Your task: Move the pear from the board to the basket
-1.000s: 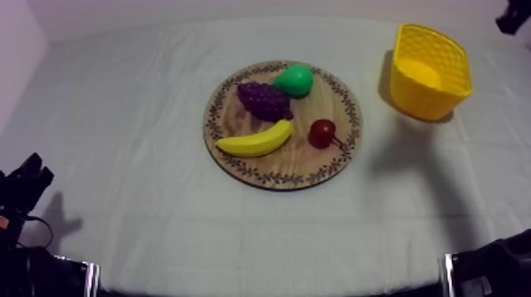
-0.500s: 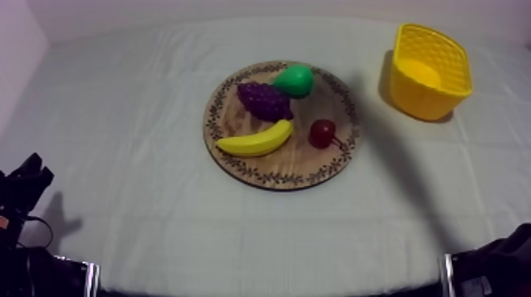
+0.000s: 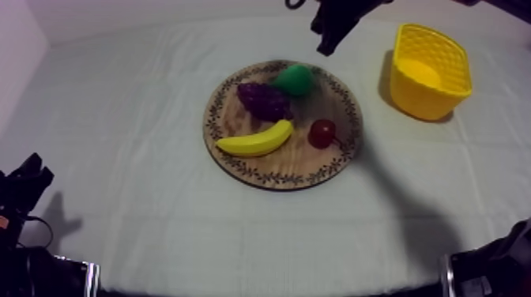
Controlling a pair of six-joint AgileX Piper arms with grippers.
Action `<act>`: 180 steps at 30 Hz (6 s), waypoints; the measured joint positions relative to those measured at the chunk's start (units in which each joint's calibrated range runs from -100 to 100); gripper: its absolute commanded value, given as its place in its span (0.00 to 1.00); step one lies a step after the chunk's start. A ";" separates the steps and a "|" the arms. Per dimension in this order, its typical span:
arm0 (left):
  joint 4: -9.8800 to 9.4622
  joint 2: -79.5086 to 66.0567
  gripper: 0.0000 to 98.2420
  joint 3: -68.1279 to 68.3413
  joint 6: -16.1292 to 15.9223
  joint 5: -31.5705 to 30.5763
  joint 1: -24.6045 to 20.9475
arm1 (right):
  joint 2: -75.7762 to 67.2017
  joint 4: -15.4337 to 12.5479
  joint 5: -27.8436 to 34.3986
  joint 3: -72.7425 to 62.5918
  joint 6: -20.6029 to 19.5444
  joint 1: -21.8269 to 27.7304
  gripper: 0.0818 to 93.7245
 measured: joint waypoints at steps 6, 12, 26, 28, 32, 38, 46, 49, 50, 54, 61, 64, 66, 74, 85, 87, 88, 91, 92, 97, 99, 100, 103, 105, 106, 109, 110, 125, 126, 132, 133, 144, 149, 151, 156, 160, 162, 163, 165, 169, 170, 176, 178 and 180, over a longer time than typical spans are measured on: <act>0.00 0.00 0.00 0.00 0.00 0.00 0.00 | 1.88 0.72 -1.93 1.66 -0.56 -0.54 0.05; 0.00 0.00 0.00 0.00 0.00 0.00 0.00 | 2.08 1.35 -3.62 4.60 -1.00 -1.42 0.71; 0.00 0.00 0.00 0.00 0.00 0.00 0.00 | 2.13 -0.17 -7.39 7.03 -0.20 -0.79 0.86; 0.00 0.00 0.00 0.00 0.00 0.00 0.00 | 2.77 -0.22 -8.05 7.16 -0.03 -0.74 0.85; 0.00 0.00 0.00 0.00 0.00 0.00 0.00 | 4.72 0.87 -9.78 6.60 -0.76 -0.86 0.84; 0.00 0.00 0.00 0.00 0.00 0.00 0.00 | 9.59 1.89 -10.37 2.60 -1.86 -0.89 0.83; 0.00 0.00 0.00 0.00 0.00 0.00 0.00 | 16.33 3.53 -10.41 -2.18 -3.13 -0.95 0.81; 0.00 0.00 0.00 0.00 0.00 0.00 0.00 | 18.46 4.24 -10.53 -3.18 -3.98 -1.36 0.77; 0.00 0.00 0.00 0.00 0.00 0.00 0.00 | 19.00 4.64 -10.52 -3.34 -4.23 -1.48 0.75; 0.00 0.00 0.00 0.00 0.00 0.00 0.00 | 20.74 7.08 -11.52 -3.56 -6.07 -2.55 0.62; 0.00 0.00 0.00 0.00 0.00 0.00 0.00 | 22.09 10.72 -12.22 -3.73 -10.64 -3.68 0.48; 0.00 0.00 0.00 0.00 0.00 0.00 0.00 | 21.84 10.00 -12.40 -3.78 -10.78 -3.40 0.45; 0.00 0.00 0.00 0.00 0.00 0.00 0.00 | 21.18 9.37 -12.29 -3.52 -10.12 -3.16 0.44; 0.00 0.00 0.00 0.00 0.00 0.00 0.00 | 11.57 5.74 -10.88 2.68 -6.42 -0.61 0.44; 0.00 0.00 0.00 0.00 0.00 0.00 0.00 | -11.63 0.43 -4.20 14.31 2.10 8.34 0.46; 0.00 0.00 0.00 0.00 0.00 0.00 0.00 | -14.83 -0.01 -3.62 15.71 3.06 10.23 0.46; 0.00 0.00 0.00 0.00 0.00 0.00 0.00 | -16.39 -0.16 -3.61 16.30 3.52 11.28 0.46; 0.00 0.00 0.00 0.00 0.00 0.00 0.00 | -19.93 -0.41 -3.28 17.50 4.39 14.34 0.46; 0.00 0.00 0.00 0.00 0.00 0.00 0.00 | -20.63 -0.47 -3.28 17.77 4.53 15.33 0.46; 0.00 0.00 0.00 0.00 0.00 0.00 0.00 | -20.38 -0.61 -3.20 18.38 5.09 19.35 0.47; 0.00 0.00 0.00 0.00 0.00 0.00 0.00 | -19.48 -0.61 -3.37 18.44 5.09 20.80 0.47; 0.00 0.00 0.00 0.00 0.00 0.00 0.00 | -18.96 -0.61 -3.67 18.44 5.06 21.42 0.47; 0.00 0.00 0.00 0.00 0.00 0.00 0.00 | -16.97 -0.56 -4.59 17.97 4.40 22.74 0.48; 0.00 0.00 0.00 0.00 0.00 0.00 0.00 | -15.22 -0.52 -4.86 17.41 3.91 23.44 0.48; 0.00 0.00 0.00 0.00 0.00 0.00 0.00 | -14.50 -0.58 -5.03 17.18 3.75 23.68 0.48; 0.00 0.00 0.00 0.00 0.00 0.00 0.00 | -11.41 -0.76 -5.76 16.61 3.10 24.19 0.48; 0.00 0.00 0.00 0.00 0.00 0.00 0.00 | -10.27 -0.76 -6.06 16.45 2.79 24.23 0.48; 0.00 0.00 0.00 0.00 0.00 0.00 0.00 | 3.69 0.60 -12.35 16.01 -0.54 23.39 0.53; 0.00 0.00 0.00 0.00 0.00 0.00 0.00 | 4.00 0.60 -12.77 16.11 -0.69 23.39 0.54; 0.00 0.00 0.00 0.00 0.00 0.00 0.00 | 4.29 1.44 -14.62 16.06 -2.90 22.89 0.59; 0.00 0.00 0.00 0.00 0.00 0.00 0.00 | 3.95 1.60 -14.92 16.06 -3.26 22.83 0.59; 0.00 0.00 0.00 0.00 0.00 0.00 0.00 | -2.92 1.59 -16.41 20.09 -5.30 22.95 0.54; 0.00 0.00 0.00 0.00 0.00 0.00 0.00 | -8.23 0.18 -17.91 24.30 -5.18 23.69 0.12; 0.00 0.00 0.00 0.00 0.00 0.00 0.00 | -11.05 -0.64 -18.77 26.79 -5.15 24.17 0.06; 0.00 0.00 0.00 0.00 0.00 0.00 0.00 | -20.75 -2.66 -22.52 34.37 -6.89 25.82 0.02; 0.00 0.00 0.00 0.00 0.00 0.00 0.00 | -29.83 -4.72 -25.97 42.75 -9.32 27.07 0.02; 0.00 0.00 0.00 0.00 0.00 0.00 0.00 | -34.85 -6.49 -27.68 47.32 -10.05 27.83 0.04; 0.00 0.00 0.00 0.00 0.00 0.00 0.00 | -37.37 -7.23 -28.49 49.19 -10.34 28.14 0.04; 0.00 0.00 0.00 0.00 0.00 0.00 0.00 | -41.93 -9.23 -30.73 53.67 -10.98 28.76 0.03; 0.00 0.00 0.00 0.00 0.00 0.00 0.00 | -51.60 -14.20 -34.71 63.99 -10.69 29.05 0.01; 0.00 0.00 0.00 0.00 0.00 0.00 0.00 | -54.14 -15.18 -34.71 66.45 -10.19 28.88 0.01; 0.00 0.00 0.00 0.00 0.00 0.00 0.00 | -68.62 -14.56 -28.32 78.08 -7.46 27.49 0.01; 0.00 0.00 0.00 0.00 0.00 0.00 0.00 | -73.08 -11.69 -25.46 80.68 -7.98 26.77 0.01; 0.00 0.00 0.00 0.00 0.00 0.00 0.00 | -78.02 -9.21 -21.95 82.94 -9.32 25.62 0.01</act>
